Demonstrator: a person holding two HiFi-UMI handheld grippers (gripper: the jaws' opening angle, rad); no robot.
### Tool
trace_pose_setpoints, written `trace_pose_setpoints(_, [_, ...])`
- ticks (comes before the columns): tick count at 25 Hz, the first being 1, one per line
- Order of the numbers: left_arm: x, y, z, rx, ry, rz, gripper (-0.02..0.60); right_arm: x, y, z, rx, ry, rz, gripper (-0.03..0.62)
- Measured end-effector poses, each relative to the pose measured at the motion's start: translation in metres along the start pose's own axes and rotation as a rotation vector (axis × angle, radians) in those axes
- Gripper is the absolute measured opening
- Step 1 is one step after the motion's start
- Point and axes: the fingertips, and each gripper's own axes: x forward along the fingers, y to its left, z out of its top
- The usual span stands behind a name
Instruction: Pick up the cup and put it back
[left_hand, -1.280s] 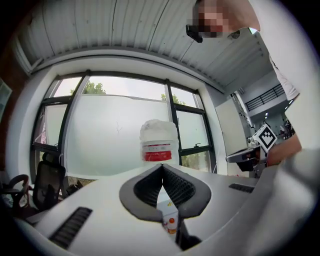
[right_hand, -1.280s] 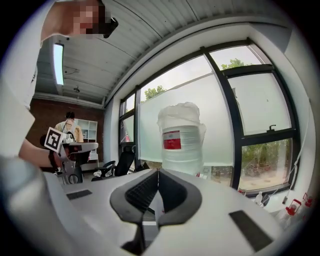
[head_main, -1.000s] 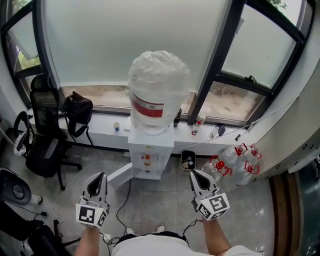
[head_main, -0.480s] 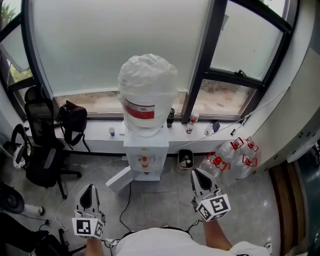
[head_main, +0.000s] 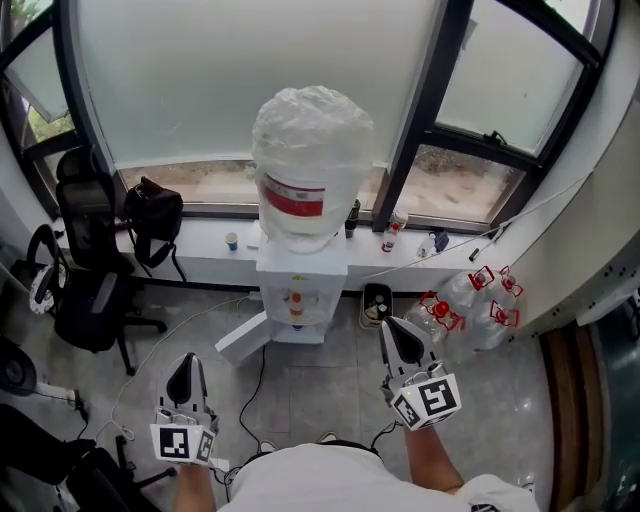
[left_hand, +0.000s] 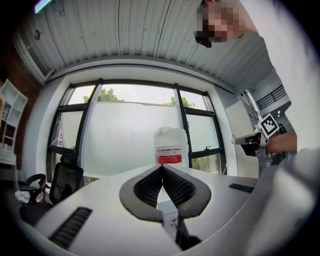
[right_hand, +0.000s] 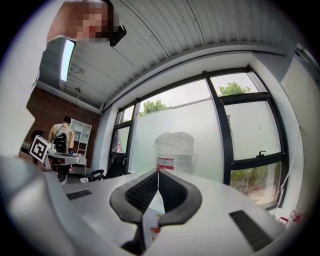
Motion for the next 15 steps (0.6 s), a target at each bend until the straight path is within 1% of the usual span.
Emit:
trace_pose_setpoints(2, [0.001,0.000,0.000,-0.008,-0.001,-0.005,0.023,-0.001,0.004,-0.003,0.005,0.009,-0.001,0.021])
trace_pose_setpoints(6, [0.003,-0.003,0.004,0.003,-0.004,-0.037,0.023,-0.004,0.011,-0.010,0.017,0.023,-0.012,0.021])
trace_pose_setpoints(10, [0.004,-0.001,0.009,-0.001,-0.015,-0.049,0.023,-0.008,0.016,-0.012,0.024,0.026,-0.024,0.021])
trace_pose_setpoints(15, [0.012,-0.007,0.009,-0.003,-0.030,-0.080,0.023,-0.015,0.024,-0.012,0.008,0.021,-0.046,0.020])
